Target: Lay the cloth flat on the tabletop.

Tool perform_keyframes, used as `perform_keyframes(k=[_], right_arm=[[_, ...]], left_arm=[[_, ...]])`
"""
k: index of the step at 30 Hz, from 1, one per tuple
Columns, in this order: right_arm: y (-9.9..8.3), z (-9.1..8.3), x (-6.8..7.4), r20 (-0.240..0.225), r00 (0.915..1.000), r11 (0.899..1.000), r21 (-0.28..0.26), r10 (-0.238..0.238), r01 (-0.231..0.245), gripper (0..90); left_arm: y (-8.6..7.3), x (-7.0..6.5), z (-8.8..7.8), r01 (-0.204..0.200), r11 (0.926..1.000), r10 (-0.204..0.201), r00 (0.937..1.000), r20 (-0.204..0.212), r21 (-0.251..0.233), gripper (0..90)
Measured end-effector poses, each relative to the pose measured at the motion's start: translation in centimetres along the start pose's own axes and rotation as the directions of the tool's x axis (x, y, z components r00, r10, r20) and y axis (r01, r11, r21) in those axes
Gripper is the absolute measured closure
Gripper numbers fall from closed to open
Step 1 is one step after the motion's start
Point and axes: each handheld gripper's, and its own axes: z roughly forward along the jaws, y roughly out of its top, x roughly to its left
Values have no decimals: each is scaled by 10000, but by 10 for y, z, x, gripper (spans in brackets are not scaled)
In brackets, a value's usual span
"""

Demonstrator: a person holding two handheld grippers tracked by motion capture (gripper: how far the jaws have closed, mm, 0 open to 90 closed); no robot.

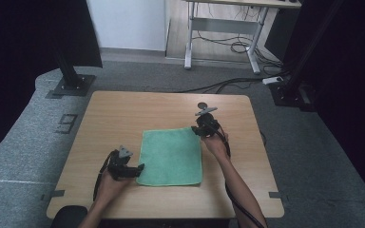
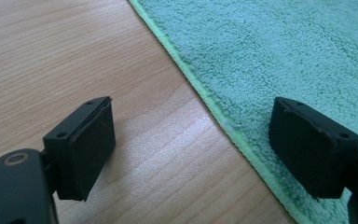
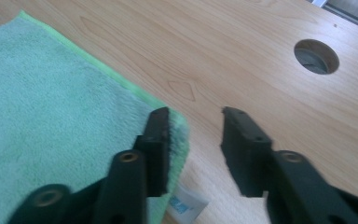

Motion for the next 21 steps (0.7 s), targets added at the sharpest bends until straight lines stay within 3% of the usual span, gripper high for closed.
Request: perform_keyframes(k=[3,7,8,12,16,21], right_arm=[[-8,-7,2,-296,9996,10000,-63,47,-49,487],[-19,-11,6,109,9998,9998,-66,-166,167,413],[-26,-12,5,189,9998,9999,-118,38,-36,370],[-37,-14,-2,421,9986,9994,-127,325,-320,355],[-47,-15,-4,252,9982,9985,-9,552,-552,339],[-58,-15,9,-133,9990,9990,137,432,-430,285]], left_arm=[[0,0,0,7,10000,-7,10000,-24,20,146],[0,0,0,29,10000,-29,10000,-14,26,140],[0,1,0,47,10000,-46,10000,-27,20,135],[0,3,-1,144,9999,-144,9999,-7,32,133],[1,3,-2,110,9999,-111,9999,-113,-49,128],[4,5,-5,225,9993,-231,9995,-196,-302,125]])
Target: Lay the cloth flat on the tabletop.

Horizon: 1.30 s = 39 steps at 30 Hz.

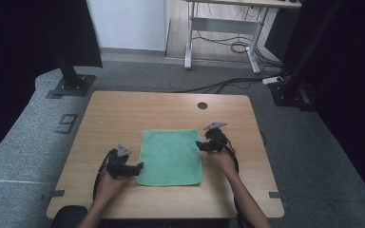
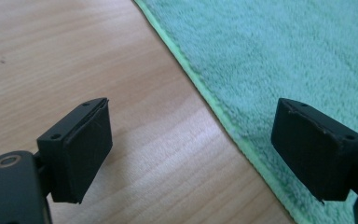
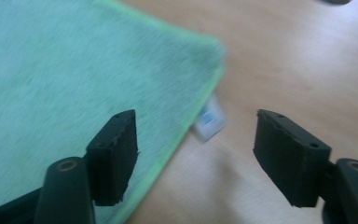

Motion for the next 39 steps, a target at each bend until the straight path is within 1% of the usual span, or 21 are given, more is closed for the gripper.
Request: perform_keyframes(k=[1,3,4,5,6,7,8,11,13,16,17,18,19,23,26,30,32,34,35,36,39], right_arm=[[-7,1,7,-112,9999,9999,70,-75,76,256],[-14,3,13,-164,9998,9997,188,-135,138,242],[-14,3,13,-164,9998,9997,188,-135,138,242],[-20,5,17,-90,9995,9986,427,-309,313,240],[-23,6,18,-14,9995,9985,447,-308,308,231],[-24,6,18,13,9998,9991,373,-196,195,232],[-25,5,17,-9,10000,9992,380,-87,88,234],[-27,3,17,86,9998,9993,332,-166,163,233],[-30,1,15,174,9998,9995,318,-41,36,230],[-33,-1,13,223,9997,9996,260,70,-76,224],[-35,-1,10,146,9995,9994,185,281,-283,213],[-35,-1,10,146,9995,9994,185,281,-283,213],[-36,0,8,117,9990,9989,154,432,-434,193],[-34,3,5,187,9991,9992,117,378,-380,193],[-33,4,3,214,9987,9989,110,454,-457,193],[-33,4,2,104,9987,9987,133,500,-501,204],[-33,3,3,63,9992,9992,113,393,-394,218],[-33,1,4,-45,9997,9997,13,258,-258,210],[-34,-1,4,-159,9995,9996,-23,267,-267,201],[-34,-4,4,-211,9994,9995,-96,289,-291,190],[-34,-16,6,-354,9989,9991,-304,295,-306,155]], left_arm=[[1,1,2,22,9999,-21,10000,-90,103,125],[0,1,6,-144,9993,154,9995,-286,355,125],[0,1,6,-144,9993,154,9995,-286,355,117],[1,1,7,-88,9992,98,9997,-227,399,114],[1,1,7,-88,9992,98,9997,-227,399,112],[2,2,8,-171,9989,184,9994,-277,443,105],[2,2,8,-158,9989,171,9994,-287,443,102],[4,4,11,-86,9990,98,9996,-272,438,94],[8,7,17,35,9992,-28,9999,-168,403,90],[10,6,19,-13,9992,20,9998,-172,388,91],[10,5,19,-100,9993,105,9999,-135,372,96],[10,5,19,-100,9993,105,9999,-135,372,101],[10,4,18,-79,9992,82,9999,-63,394,110],[10,1,18,-122,9991,121,9999,26,406,113],[10,-1,18,-133,9991,130,9999,69,399,113],[10,-1,18,-140,9992,138,9999,68,387,113],[11,-3,17,-310,9991,310,9995,8,285,121],[11,-3,15,-344,9992,343,9994,54,196,121],[14,-2,11,-253,9997,253,9994,226,-25,121],[14,-2,11,-253,9997,253,9994,226,-25,120],[15,2,3,-243,9996,248,9989,387,-136,109]])
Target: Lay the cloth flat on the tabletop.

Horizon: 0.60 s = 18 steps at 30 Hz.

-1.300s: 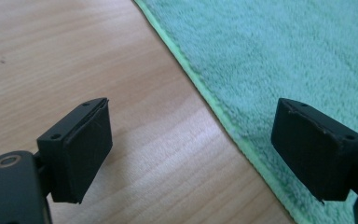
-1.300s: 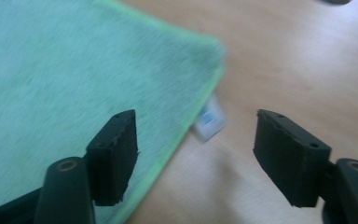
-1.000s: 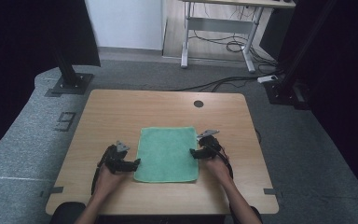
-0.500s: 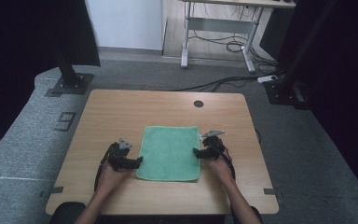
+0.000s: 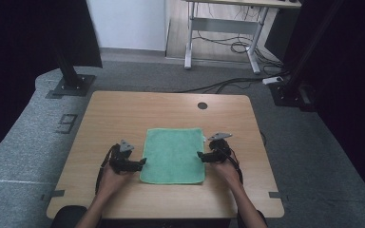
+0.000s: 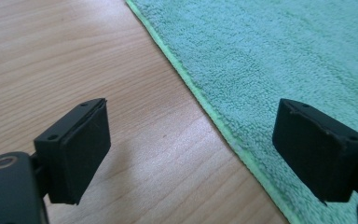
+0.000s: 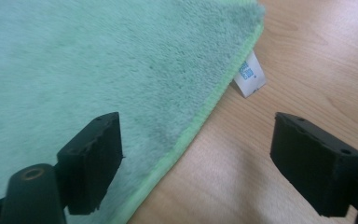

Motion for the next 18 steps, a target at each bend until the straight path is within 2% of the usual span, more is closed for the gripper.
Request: perform_keyframes(k=[1,2,6,11,14,18], right_arm=[[0,0,0,0,10000,10000,0,0,0,155],[-1,-8,1,-84,10000,10000,-63,13,-13,141],[-6,-23,2,-90,10000,10000,-34,10,-10,134],[-17,-33,0,-2,9997,9997,-64,250,-250,120],[-33,-36,-3,284,9989,9992,152,378,-383,74],[-45,-38,-8,526,9967,9977,223,621,-633,27]], left_arm=[[0,0,0,0,10000,0,10000,0,0,107],[-1,2,-4,-9,10000,9,9999,110,-7,107],[-3,5,-10,-194,9997,191,9995,266,117,84],[-8,7,-13,-322,9990,314,9992,233,322,78],[-15,10,-15,-487,9970,482,9988,91,595,68],[-20,14,-12,-476,9959,478,9989,-6,772,50]])
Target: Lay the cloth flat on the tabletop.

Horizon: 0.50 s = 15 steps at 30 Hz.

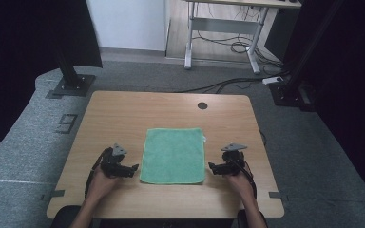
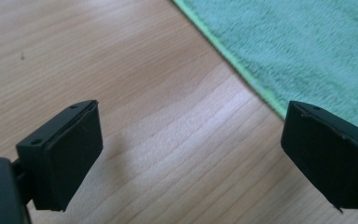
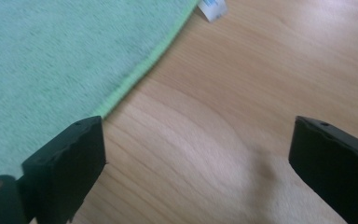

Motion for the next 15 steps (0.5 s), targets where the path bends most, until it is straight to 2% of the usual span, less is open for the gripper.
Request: perform_keyframes(k=[4,8,10,15], right_arm=[[-8,1,-3,-9,9997,9997,15,238,-238,0],[-13,6,-1,-78,9998,9997,172,157,-156,0],[-14,8,1,89,9999,9999,122,-46,45,0],[-16,10,5,128,9999,9998,-192,-60,62,0]], left_arm=[[-4,2,5,1,9998,-2,10000,12,181,30],[-5,2,7,103,9999,-104,9998,139,115,1],[-6,2,7,95,9999,-97,9998,162,89,0],[-5,2,8,133,9999,-134,9998,151,101,0]])
